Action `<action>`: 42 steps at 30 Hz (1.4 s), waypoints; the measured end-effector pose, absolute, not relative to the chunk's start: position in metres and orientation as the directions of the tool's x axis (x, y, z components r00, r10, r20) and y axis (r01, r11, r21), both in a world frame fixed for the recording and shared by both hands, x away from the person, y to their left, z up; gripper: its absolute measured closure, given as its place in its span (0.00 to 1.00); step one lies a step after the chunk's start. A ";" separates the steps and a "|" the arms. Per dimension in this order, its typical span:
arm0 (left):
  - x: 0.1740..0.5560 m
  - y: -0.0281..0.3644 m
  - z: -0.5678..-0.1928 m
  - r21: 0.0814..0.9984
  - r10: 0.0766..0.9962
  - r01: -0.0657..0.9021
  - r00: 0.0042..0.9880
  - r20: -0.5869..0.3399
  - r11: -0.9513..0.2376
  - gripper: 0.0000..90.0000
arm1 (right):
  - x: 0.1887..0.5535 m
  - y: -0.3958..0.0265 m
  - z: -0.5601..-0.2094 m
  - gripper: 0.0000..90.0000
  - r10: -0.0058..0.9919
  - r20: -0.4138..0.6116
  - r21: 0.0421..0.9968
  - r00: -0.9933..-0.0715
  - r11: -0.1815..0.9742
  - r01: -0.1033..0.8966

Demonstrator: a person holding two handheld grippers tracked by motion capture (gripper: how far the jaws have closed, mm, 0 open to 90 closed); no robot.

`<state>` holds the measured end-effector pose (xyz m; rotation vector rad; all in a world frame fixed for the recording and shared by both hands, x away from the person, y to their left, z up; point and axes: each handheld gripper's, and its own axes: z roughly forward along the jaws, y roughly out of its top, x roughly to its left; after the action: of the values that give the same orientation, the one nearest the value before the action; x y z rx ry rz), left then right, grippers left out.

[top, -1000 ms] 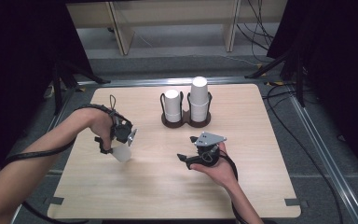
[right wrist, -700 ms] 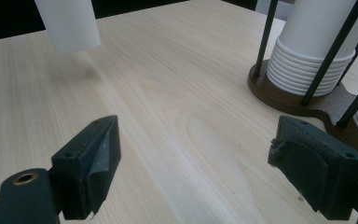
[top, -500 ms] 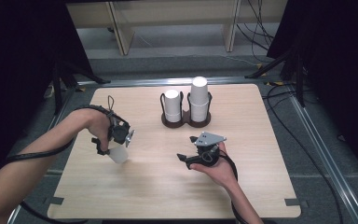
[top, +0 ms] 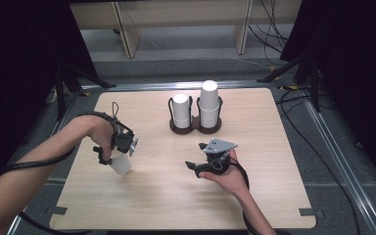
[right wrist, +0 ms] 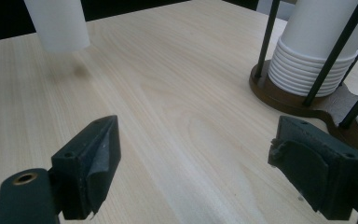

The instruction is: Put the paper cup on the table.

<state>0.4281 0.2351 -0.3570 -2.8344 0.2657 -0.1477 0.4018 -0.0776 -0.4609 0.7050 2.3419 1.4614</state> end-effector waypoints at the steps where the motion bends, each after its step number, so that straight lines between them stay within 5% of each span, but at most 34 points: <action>1: 0.428 0.235 -0.357 -0.296 -0.197 -0.167 0.978 0.073 -0.941 0.35 | 0.402 -0.078 -0.461 0.18 0.546 0.014 0.896 -0.837 0.365 0.252; 42: 0.424 0.233 -0.370 -0.340 -0.217 -0.197 0.976 0.021 -0.919 0.34 | 0.400 -0.077 -0.460 0.18 0.549 0.018 0.897 -0.836 0.360 0.255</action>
<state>0.4243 0.2332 -0.3696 -2.7812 0.2996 -0.0828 0.4003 -0.0774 -0.4596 0.7137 2.3398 1.4661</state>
